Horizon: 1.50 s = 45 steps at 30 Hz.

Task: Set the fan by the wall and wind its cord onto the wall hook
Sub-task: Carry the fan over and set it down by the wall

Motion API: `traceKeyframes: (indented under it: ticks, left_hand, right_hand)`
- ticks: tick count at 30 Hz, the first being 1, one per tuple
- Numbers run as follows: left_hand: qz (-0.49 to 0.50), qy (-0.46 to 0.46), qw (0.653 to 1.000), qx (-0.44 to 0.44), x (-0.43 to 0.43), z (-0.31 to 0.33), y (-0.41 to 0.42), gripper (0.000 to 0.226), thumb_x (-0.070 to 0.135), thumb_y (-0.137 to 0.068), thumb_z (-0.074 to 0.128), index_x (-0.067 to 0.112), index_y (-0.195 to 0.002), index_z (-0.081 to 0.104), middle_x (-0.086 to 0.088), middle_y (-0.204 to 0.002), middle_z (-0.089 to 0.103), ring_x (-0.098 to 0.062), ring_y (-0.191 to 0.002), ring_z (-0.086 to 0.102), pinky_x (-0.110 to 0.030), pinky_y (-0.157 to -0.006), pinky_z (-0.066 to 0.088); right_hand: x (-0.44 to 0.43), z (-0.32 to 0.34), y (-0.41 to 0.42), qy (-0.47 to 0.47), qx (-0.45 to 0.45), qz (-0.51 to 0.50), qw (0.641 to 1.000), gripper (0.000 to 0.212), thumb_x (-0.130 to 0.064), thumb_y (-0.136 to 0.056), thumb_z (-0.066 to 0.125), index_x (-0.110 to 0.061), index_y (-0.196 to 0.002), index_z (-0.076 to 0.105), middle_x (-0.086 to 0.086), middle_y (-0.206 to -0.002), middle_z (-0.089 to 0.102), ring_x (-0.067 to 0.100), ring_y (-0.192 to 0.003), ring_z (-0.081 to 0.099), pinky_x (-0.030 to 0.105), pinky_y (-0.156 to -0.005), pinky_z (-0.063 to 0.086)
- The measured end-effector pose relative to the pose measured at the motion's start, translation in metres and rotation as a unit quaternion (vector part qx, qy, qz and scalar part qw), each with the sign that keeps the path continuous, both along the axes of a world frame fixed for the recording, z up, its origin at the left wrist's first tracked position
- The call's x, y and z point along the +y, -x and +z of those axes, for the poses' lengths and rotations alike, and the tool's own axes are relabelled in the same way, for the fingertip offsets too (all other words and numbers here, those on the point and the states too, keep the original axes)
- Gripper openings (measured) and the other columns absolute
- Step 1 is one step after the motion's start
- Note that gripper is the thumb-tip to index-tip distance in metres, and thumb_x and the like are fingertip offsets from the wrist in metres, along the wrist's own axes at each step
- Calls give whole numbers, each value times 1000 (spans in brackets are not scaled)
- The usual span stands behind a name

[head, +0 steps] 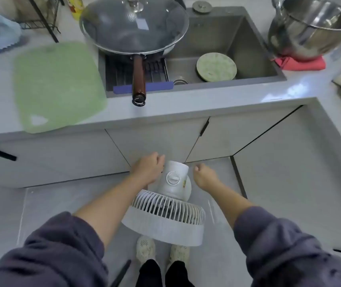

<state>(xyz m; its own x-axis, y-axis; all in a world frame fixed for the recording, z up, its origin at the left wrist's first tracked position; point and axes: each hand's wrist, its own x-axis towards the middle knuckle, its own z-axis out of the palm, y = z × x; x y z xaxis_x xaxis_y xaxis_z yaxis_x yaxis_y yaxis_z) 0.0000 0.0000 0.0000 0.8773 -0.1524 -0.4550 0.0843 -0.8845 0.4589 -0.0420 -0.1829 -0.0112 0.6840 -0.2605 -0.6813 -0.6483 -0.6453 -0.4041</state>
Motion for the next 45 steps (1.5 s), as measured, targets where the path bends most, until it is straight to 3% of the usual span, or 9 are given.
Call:
traceKeyframes:
  ticks: [3, 7, 11, 19, 24, 29, 35, 40, 45]
  left_hand:
    - [95, 59, 981, 162, -10, -31, -12, 56, 50, -98, 19, 11, -117, 54, -19, -127, 57, -33, -112, 54, -37, -93, 41]
    - [209, 133, 911, 331, -21, -60, -11, 83, 74, -84, 17, 19, -139, 44, -13, -131, 56, -32, -112, 56, -46, -100, 44]
    - [274, 178, 870, 369, -27, -85, -14, 94, 85, -71, 20, 20, -130, 53, -11, -128, 61, -30, -114, 58, -48, -105, 40]
    - [335, 239, 812, 414, -26, -108, -17, 76, 76, -85, 22, 18, -85, 71, -5, -73, 76, -20, -77, 69, -28, -65, 50]
    - [340, 259, 798, 425, -14, -108, -15, 65, 63, -86, 31, 18, -68, 75, -5, -73, 76, -20, -66, 70, -27, -64, 51]
    - [358, 266, 790, 420, 5, -102, -4, 67, 59, -85, 34, 20, -45, 72, -3, -61, 73, -17, -48, 67, -24, -56, 47]
    - [405, 280, 771, 405, 34, -91, 12, 65, 67, -79, 40, 14, -90, 75, -12, -90, 76, -28, -85, 70, -33, -76, 54]
    - [447, 296, 753, 382, 64, -76, 21, 70, 71, -78, 39, 13, -96, 74, -13, -93, 76, -30, -97, 69, -40, -91, 52]
    - [487, 308, 742, 342, 103, -61, 24, 62, 66, -79, 41, 14, -84, 74, -11, -81, 76, -29, -86, 69, -37, -83, 53]
  right_hand:
    - [-4, -24, -6, -74, 87, -98, 989, 49, -32, -103, 23, -6, -141, 38, 19, -139, 46, 37, -119, 50, 45, -93, 47]
    - [2, -49, -6, -187, 132, -212, 950, 49, -45, -100, 29, -13, -133, 44, 13, -119, 54, 31, -92, 58, 43, -81, 53]
    - [11, -68, -15, -274, 138, -306, 901, 41, -43, -100, 33, -10, -108, 55, 12, -97, 55, 28, -73, 57, 42, -78, 52]
    - [21, -92, -19, -351, 171, -387, 836, 59, -54, -95, 37, -7, -124, 60, 19, -128, 61, 35, -116, 59, 49, -103, 45]
    - [35, -97, -17, -360, 162, -419, 818, 36, -49, -87, 45, -18, -77, 58, 8, -79, 63, 26, -74, 60, 31, -75, 51]
    - [52, -91, -17, -338, 170, -384, 842, 36, -47, -86, 47, -17, -70, 56, 5, -64, 61, 24, -64, 56, 28, -64, 46]
    - [78, -83, -18, -309, 184, -336, 871, 42, -48, -90, 40, -17, -69, 60, 1, -47, 62, 23, -59, 58, 27, -61, 46]
    - [110, -68, -22, -314, 195, -318, 873, 49, -47, -95, 32, -15, -77, 64, 3, -47, 66, 24, -63, 61, 28, -62, 50]
    - [152, -50, -30, -304, 207, -285, 885, 49, -48, -96, 32, -13, -82, 64, 8, -74, 67, 26, -71, 62, 32, -73, 50]
